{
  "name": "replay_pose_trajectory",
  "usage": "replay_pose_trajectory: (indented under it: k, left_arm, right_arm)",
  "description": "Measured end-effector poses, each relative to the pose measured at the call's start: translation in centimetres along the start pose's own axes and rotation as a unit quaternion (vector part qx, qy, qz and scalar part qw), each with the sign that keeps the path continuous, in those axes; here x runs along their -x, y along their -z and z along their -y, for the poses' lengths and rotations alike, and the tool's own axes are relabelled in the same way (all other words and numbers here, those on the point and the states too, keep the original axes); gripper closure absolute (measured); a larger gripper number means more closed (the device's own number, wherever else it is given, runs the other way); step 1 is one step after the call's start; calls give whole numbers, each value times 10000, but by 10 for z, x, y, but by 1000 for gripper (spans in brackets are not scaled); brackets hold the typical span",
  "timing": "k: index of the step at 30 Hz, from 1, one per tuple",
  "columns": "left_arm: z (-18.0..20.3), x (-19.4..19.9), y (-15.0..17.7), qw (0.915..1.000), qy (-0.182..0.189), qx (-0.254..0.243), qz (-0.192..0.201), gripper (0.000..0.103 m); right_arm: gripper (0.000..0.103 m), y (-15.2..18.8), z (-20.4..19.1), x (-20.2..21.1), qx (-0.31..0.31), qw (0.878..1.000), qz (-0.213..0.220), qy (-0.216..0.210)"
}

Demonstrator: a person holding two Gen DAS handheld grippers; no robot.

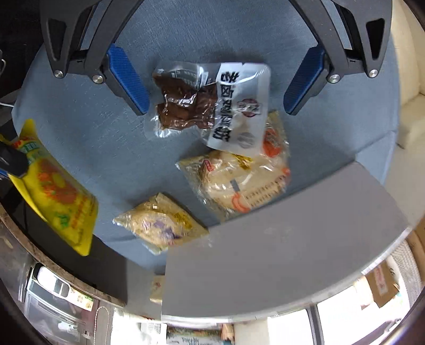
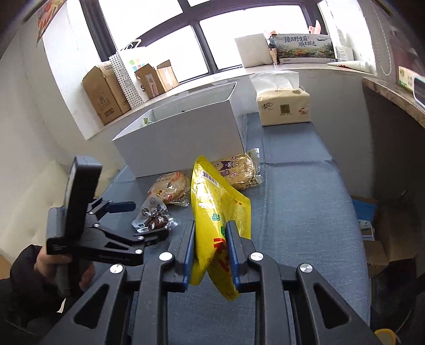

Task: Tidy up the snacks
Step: 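Grasp the braised-meat pack with the left tool while the right tool holds the yellow bag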

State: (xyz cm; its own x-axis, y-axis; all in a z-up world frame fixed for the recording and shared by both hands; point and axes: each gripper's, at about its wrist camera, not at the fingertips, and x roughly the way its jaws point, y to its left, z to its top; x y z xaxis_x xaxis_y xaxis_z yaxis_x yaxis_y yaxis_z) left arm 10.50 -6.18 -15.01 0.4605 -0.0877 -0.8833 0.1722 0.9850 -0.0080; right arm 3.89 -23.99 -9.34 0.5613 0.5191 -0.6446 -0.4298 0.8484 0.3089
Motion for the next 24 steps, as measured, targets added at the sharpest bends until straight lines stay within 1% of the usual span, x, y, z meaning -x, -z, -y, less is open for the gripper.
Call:
replay_pose_trajectory:
  k: [1, 5, 6, 7, 10, 12, 15, 16, 19, 20, 24]
  left_arm:
    - [-2, 0, 0, 9999, 88, 5, 73, 0]
    - [-5, 12, 0, 9999, 45, 31, 144, 1]
    - [-5, 17, 0, 9998, 29, 49, 164, 8]
    - [-5, 23, 1, 9997, 21, 64, 234, 18]
    - [-9, 43, 5, 9991, 224, 147, 339, 27]
    - [-7, 60, 7, 9983, 298, 74, 501, 49]
    - [-13, 72, 8, 9983, 401, 193, 375, 52]
    - [-16, 73, 7, 9978, 470, 251, 404, 52]
    - [-29, 85, 10, 9957, 683, 440, 446, 59]
    - [-32, 92, 10, 9949, 745, 485, 473, 60]
    - [-45, 108, 14, 9936, 766, 565, 600, 60]
  right_arm:
    - [79, 0, 1, 0, -19, 10000, -11, -21]
    - [79, 2, 3, -3, -89, 9999, -47, -65]
    - [79, 3, 3, -3, -92, 9999, -53, -69]
    - [79, 3, 2, -3, -84, 9999, -58, -72]
    - [79, 3, -1, -3, -55, 9999, -46, -84]
    - [79, 2, -1, -3, -75, 9999, -53, -92]
    - [79, 2, -1, -3, -86, 9999, -57, -104]
    - [79, 2, 0, -4, -101, 9999, -62, -89]
    - [79, 1, -2, -3, -102, 9999, -68, -108]
    - [79, 1, -2, -3, -91, 9999, -77, -85]
    - [79, -1, -5, -2, -83, 9999, -53, -101]
